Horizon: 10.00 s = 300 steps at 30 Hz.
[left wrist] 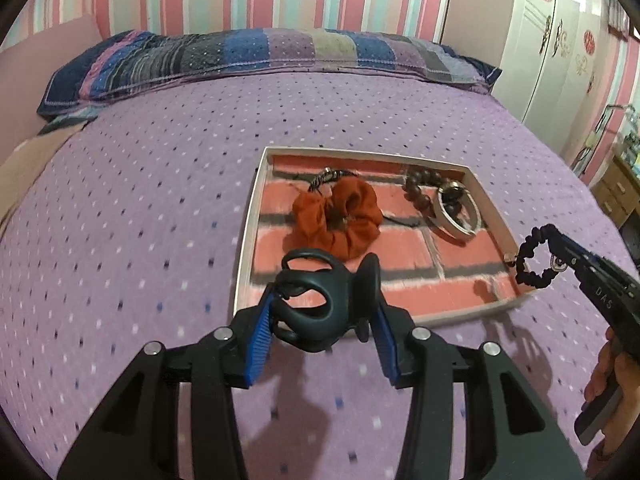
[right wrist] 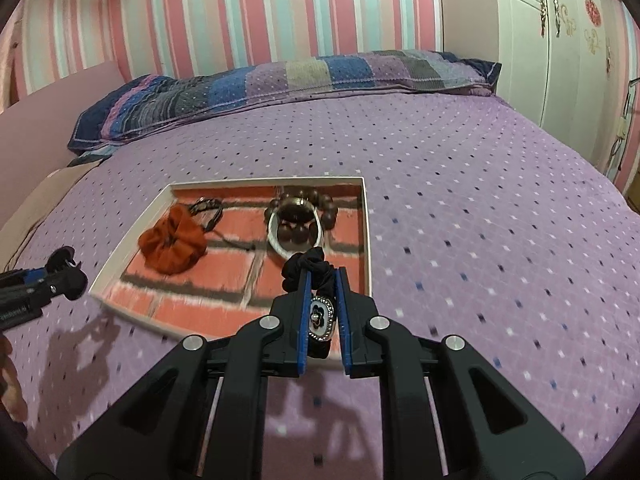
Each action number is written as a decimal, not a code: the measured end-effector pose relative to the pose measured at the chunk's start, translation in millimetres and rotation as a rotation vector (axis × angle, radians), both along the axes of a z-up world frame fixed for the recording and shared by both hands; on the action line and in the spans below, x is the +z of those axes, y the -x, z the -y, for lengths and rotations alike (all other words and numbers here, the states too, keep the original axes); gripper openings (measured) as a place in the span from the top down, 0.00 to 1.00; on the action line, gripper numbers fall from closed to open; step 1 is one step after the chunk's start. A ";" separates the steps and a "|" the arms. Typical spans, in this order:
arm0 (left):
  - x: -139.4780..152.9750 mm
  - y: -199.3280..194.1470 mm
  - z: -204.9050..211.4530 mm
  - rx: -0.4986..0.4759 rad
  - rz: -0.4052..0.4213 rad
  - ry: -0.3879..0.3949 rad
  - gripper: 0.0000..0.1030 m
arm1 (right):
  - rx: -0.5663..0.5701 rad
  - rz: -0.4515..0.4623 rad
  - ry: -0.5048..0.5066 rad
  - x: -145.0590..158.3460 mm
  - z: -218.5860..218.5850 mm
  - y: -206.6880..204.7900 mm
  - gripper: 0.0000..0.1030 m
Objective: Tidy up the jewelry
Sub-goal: 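Carry the claw clip and black scrunchie into the tray and open both tools, then move the left tool to the black hair tie while the right tool approaches the red tassel, then grasp the beaded black hair tie with the left tool while the right grasps the red tassel, then carry the hair tie and red tassel into the tray and open both tools, then move the left tool to the black knotted tie while the right tool approaches the cream flower scrunchie, then grasp the black knotted tie with the left tool while the right tool grasps the cream flower scrunchie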
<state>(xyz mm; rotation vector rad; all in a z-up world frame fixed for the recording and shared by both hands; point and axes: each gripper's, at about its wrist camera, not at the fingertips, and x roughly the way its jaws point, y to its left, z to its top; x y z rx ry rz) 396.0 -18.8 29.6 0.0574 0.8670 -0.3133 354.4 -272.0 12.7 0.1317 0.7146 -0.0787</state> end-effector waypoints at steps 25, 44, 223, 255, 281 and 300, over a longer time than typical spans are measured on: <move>-78.5 -72.3 15.9 0.028 -0.144 -0.076 0.56 | -0.012 -0.246 0.085 -78.8 -10.2 -67.2 0.84; -20.2 -20.7 21.0 0.013 -0.053 -0.032 0.32 | 0.022 -0.130 0.048 -25.5 -17.2 -16.8 0.29; -38.9 -82.6 56.6 0.020 -0.111 0.053 0.97 | 0.023 -0.062 0.113 -7.4 -10.8 -62.7 0.96; 31.8 117.4 -83.2 0.135 0.074 0.018 0.19 | 0.006 -0.032 0.006 18.7 -14.8 137.9 0.04; -49.1 175.2 -109.0 0.169 -0.070 0.033 0.18 | 0.168 -0.053 0.103 -43.5 -101.2 251.8 0.04; -77.2 149.2 -84.6 0.124 -0.099 -0.024 0.30 | 0.190 -0.129 0.081 -75.9 -113.0 237.1 0.23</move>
